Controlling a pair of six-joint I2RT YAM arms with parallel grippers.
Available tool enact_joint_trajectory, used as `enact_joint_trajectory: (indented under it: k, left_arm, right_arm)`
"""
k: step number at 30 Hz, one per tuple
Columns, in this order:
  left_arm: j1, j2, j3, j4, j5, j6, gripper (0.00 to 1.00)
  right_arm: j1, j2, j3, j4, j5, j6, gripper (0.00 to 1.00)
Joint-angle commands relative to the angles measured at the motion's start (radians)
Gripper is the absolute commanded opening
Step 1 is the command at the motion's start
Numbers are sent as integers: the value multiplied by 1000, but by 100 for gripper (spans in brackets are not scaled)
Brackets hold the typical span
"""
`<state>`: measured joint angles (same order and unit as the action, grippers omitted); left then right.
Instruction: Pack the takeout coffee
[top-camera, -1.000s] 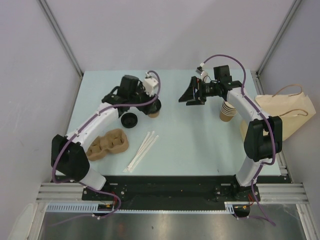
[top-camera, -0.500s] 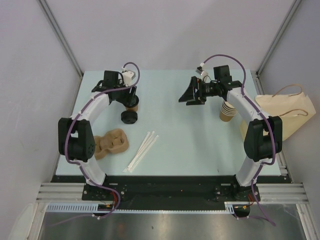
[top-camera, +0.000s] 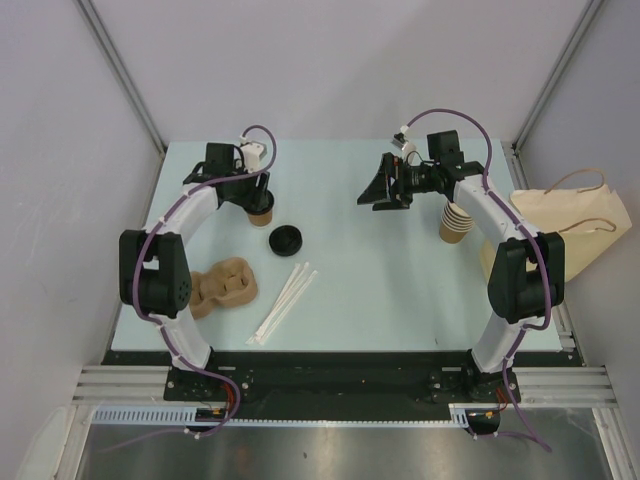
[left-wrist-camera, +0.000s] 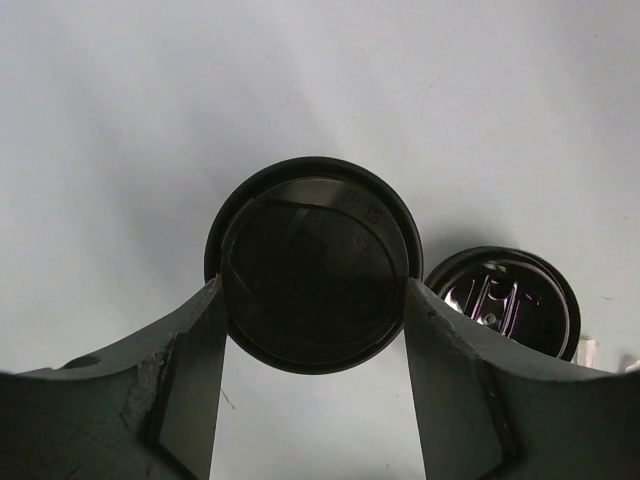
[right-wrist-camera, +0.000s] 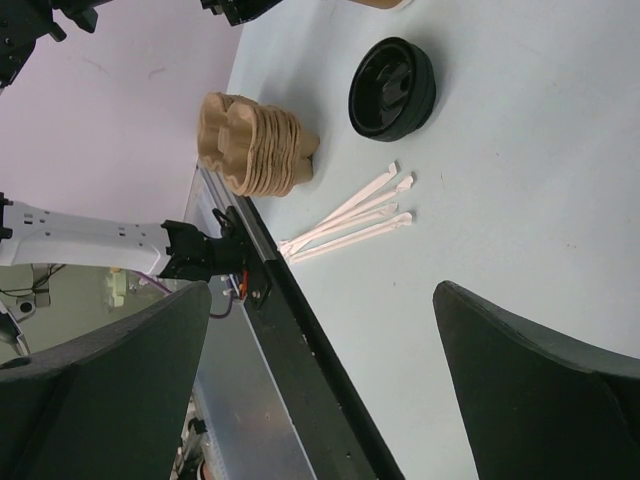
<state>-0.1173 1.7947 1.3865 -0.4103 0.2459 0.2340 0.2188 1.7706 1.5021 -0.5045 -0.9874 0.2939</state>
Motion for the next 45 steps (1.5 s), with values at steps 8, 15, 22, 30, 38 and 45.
enact_joint_trajectory:
  k: [8,15,22,30,38,45]
  left_arm:
    - [4,-20,16,39,-43,-10,57]
    - [7,5,22,22,-48,-15,75]
    - [13,-47,62,-24,-14,-38,94]
    - [36,-271,-29,-31,30,-111,98]
    - [21,-345,-260,-90,190,-215,78]
    - [-61,-314,-397,31,101,-265,67]
  right_arm:
    - [4,-8,0,6,3,-15,100]
    - [5,-7,0,1,1,-21,100]
    - [10,-10,0,1,1,-18,100]
    - [13,-19,0,0,1,-18,100]
    - [16,-19,0,4,0,-13,100]
    - [19,-19,-2,-3,3,-24,100]
